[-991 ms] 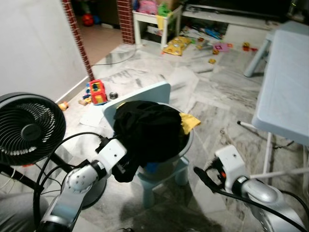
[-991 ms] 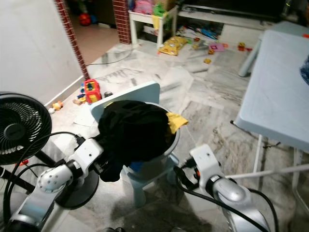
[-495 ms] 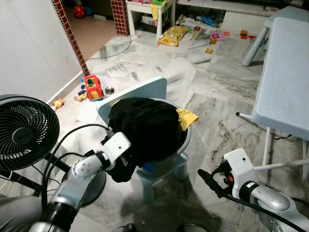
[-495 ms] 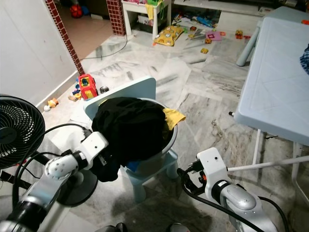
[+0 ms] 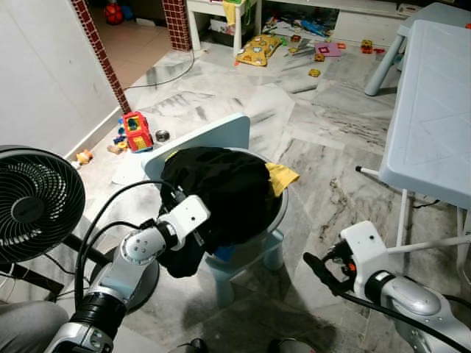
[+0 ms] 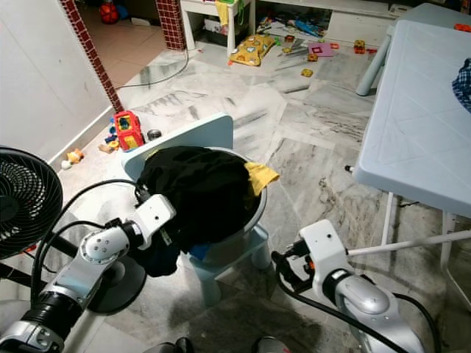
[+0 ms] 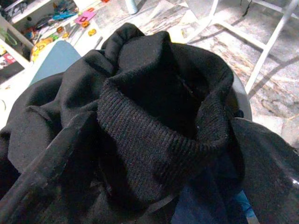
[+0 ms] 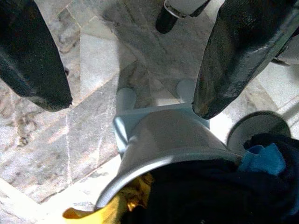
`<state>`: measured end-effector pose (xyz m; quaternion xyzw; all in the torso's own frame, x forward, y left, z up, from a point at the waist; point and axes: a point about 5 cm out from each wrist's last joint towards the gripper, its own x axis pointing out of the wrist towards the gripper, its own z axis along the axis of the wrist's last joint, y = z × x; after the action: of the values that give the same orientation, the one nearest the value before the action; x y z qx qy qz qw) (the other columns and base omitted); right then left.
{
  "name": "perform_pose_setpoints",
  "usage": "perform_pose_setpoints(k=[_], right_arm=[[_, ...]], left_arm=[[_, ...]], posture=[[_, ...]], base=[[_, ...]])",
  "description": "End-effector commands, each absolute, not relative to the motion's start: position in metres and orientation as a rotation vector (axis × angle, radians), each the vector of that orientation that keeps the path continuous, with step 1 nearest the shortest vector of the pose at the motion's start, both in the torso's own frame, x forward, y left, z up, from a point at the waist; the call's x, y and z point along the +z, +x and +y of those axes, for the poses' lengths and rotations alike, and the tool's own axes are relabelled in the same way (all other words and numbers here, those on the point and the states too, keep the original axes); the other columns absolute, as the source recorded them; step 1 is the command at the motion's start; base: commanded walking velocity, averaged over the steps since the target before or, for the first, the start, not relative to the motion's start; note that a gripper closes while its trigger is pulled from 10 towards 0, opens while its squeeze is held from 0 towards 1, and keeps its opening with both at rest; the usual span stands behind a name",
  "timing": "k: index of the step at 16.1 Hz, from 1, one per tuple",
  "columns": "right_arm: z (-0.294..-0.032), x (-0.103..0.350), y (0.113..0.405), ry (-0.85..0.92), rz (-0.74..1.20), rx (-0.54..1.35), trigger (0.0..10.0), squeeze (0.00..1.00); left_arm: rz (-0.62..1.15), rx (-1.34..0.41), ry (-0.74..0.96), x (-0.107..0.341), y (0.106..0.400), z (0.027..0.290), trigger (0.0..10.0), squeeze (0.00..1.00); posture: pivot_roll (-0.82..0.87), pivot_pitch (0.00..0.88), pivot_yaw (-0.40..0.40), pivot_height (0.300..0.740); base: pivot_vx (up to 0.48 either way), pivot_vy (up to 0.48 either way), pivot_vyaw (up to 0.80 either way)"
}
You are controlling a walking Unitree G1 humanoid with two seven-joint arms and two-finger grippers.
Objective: Hang hanger
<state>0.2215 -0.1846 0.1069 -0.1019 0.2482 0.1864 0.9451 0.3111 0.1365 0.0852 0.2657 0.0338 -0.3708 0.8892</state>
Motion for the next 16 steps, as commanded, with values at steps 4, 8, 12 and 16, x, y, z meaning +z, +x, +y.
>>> perform_pose_setpoints(k=[4,8,12,16], right_arm=[[-0.179,0.105,0.226,-0.209,0.497,0.393,10.0,0.00],[-0.181,0.106,0.229,-0.218,0.489,0.387,10.0,0.00],[-0.177,0.106,0.231,-0.217,0.485,0.393,10.0,0.00],[-0.173,0.106,0.234,-0.223,0.475,0.406,10.0,0.00]], left_arm=[[0.124,-0.827,0.606,0.076,0.305,0.139,10.0,0.96],[0.158,-0.915,0.676,0.074,0.302,0.141,10.0,0.00],[0.201,-0.934,0.736,0.072,0.303,0.154,10.0,0.00],[0.194,-1.008,0.872,0.073,0.307,0.159,10.0,0.00]], posture=[[-0.26,0.171,0.049,0.740],[-0.26,0.170,0.053,0.740],[-0.25,0.173,0.052,0.740],[-0.25,0.170,0.048,0.740]], base=[[0.000,0.000,0.00],[0.000,0.000,0.00],[0.000,0.000,0.00],[0.000,0.000,0.00]])
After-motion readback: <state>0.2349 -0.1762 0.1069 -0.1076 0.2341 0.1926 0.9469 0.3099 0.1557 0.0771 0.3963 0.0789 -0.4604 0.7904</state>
